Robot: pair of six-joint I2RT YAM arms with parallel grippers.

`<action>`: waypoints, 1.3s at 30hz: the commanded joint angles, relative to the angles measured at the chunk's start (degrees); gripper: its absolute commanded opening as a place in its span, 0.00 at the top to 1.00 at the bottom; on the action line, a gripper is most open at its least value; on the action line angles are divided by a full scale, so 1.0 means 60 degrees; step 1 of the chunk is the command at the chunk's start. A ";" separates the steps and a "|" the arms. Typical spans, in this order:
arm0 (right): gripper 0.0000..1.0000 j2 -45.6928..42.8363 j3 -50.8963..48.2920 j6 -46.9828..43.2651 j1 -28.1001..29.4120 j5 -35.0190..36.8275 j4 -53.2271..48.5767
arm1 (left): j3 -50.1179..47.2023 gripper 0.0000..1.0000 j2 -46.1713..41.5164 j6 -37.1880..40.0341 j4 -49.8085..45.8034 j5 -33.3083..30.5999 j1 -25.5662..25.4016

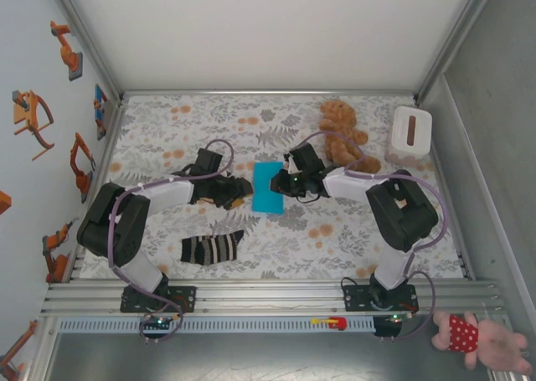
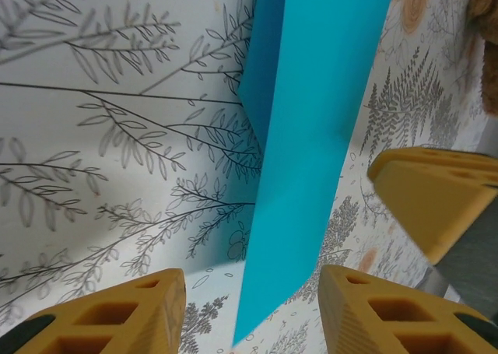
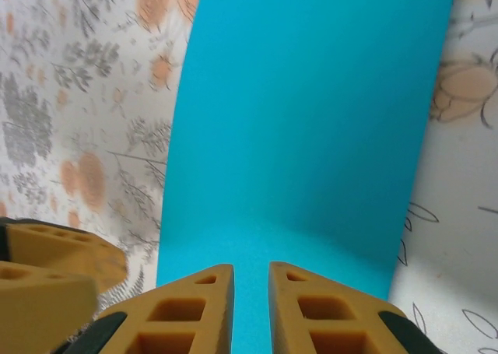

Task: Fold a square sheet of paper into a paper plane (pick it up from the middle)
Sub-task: Move the paper to the center of the table, then third fold the triangle at the center of the table.

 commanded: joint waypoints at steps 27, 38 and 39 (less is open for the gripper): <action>0.83 0.0972 -0.0238 0.0624 -0.0248 0.0066 0.0107 | 0.0975 0.62 0.1601 -0.0368 0.1288 0.1256 -0.0269; 0.83 0.1037 -0.0357 0.0572 -0.0272 0.0080 0.0137 | 0.1693 0.71 0.2388 -0.0192 0.1038 0.1341 -0.0021; 0.83 0.1037 -0.0354 0.0561 -0.0272 0.0097 0.0143 | 0.1729 0.72 0.2436 -0.0190 0.0989 0.1347 0.0007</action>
